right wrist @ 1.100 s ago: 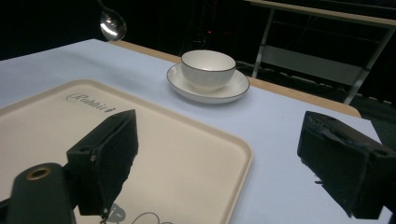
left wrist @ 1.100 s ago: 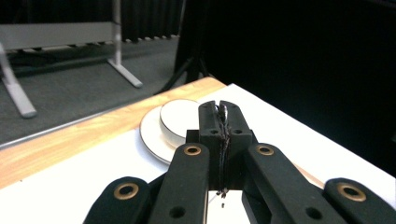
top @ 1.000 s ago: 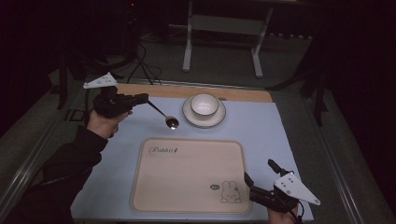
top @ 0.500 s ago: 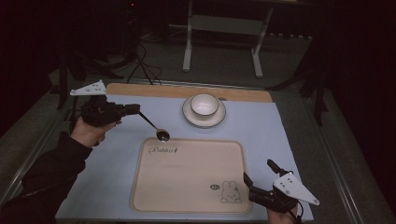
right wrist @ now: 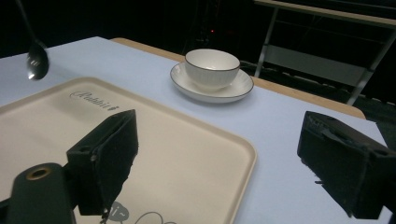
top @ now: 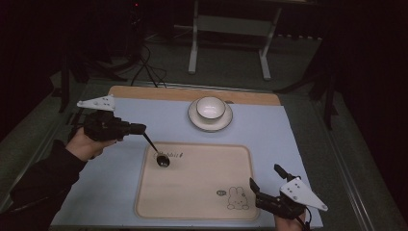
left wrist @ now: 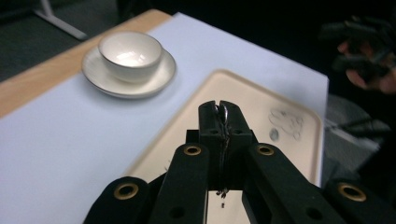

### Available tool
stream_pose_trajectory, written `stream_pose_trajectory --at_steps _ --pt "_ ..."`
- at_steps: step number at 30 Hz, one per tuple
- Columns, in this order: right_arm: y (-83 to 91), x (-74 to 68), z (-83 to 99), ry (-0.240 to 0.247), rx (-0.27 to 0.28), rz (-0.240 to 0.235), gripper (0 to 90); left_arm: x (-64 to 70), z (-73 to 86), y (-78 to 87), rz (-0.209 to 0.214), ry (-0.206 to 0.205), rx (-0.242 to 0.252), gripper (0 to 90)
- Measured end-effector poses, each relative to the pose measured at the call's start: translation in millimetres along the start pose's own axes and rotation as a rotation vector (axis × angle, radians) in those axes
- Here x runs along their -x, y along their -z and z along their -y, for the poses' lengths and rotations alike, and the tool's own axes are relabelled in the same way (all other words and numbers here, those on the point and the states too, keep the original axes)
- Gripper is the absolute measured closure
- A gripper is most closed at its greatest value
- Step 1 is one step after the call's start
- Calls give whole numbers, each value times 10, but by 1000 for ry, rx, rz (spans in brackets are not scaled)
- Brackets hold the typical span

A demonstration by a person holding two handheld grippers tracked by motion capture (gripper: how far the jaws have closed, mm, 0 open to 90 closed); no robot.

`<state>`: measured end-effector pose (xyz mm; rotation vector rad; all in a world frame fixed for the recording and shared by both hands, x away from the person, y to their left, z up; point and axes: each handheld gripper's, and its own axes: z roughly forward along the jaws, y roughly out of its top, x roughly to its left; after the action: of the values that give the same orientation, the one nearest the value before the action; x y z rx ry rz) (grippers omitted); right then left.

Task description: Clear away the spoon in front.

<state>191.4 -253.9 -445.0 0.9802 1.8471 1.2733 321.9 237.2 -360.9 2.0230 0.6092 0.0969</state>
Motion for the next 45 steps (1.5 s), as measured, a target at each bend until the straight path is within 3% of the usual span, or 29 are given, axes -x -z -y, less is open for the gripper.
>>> stream_pose_trajectory --at_steps 6,12,14,25,36,45 --pt "-6 3 1 0 0 0 123 26 37 -93 68 -25 -80 900" --pt "-7 5 4 -2 -3 -2 123 32 57 -159 101 -29 -107 899" --pt "-7 7 5 -4 -3 -4 123 30 82 -230 136 -33 -142 899" --pt "-12 9 8 -6 -6 -6 123 52 106 -433 226 -53 -230 899" --pt "-15 21 12 -13 -7 -9 123 29 151 -635 275 -50 -303 898" --pt "-16 24 13 -12 -9 -10 123 -56 208 -743 294 -21 -314 897"
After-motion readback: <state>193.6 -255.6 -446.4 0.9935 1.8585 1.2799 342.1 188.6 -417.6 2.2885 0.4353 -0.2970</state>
